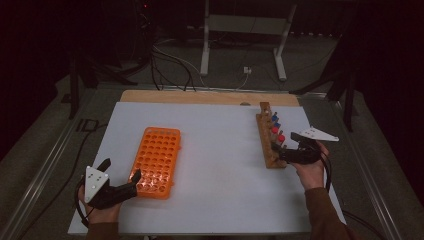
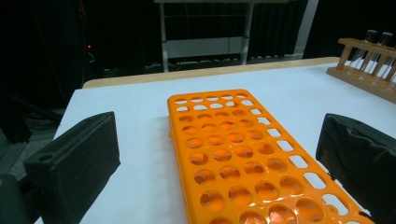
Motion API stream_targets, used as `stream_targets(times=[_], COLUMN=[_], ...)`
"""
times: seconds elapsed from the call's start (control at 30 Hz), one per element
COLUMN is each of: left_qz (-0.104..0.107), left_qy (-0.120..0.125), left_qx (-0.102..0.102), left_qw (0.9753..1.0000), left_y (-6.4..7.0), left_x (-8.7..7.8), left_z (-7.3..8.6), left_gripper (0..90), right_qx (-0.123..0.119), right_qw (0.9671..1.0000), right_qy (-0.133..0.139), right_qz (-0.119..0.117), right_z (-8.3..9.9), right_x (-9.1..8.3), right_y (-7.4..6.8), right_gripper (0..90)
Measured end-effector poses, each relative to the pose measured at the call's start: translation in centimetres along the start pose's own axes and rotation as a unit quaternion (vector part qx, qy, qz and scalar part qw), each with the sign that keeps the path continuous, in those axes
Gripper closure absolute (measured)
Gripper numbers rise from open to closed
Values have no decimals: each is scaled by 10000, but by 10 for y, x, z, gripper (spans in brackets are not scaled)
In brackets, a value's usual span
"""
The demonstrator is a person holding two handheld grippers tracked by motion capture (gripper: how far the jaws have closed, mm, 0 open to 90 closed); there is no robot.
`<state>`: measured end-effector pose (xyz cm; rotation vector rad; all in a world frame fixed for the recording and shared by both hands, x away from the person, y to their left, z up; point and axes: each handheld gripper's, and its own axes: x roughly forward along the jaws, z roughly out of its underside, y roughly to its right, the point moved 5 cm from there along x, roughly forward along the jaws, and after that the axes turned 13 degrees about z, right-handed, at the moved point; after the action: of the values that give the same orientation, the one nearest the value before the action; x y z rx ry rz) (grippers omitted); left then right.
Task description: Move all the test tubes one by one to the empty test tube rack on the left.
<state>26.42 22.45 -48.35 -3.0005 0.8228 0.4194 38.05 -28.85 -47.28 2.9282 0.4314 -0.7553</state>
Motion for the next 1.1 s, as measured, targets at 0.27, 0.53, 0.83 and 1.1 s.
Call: stream_targets(times=[0.27,0.53,0.83,1.1], left_qz=[1,11,33,40], left_qy=[10,-9,-31,-42], left_qx=[7,9,14,24], left_qw=[10000,10000,10000,10000], left_y=[0,1,2,2], left_x=[0,0,1,2], left_z=[0,0,1,1], left_gripper=[4,4,4,4], right_qx=[-2,-162,-238,-182], right_qw=[9992,9988,9990,9989], right_qy=[-169,-213,-7,223], right_qz=[368,406,382,359], right_z=[6,9,3,-12], right_x=[6,8,-1,-17], right_y=[-4,-8,-11,-10], right_gripper=[541,745,749,750])
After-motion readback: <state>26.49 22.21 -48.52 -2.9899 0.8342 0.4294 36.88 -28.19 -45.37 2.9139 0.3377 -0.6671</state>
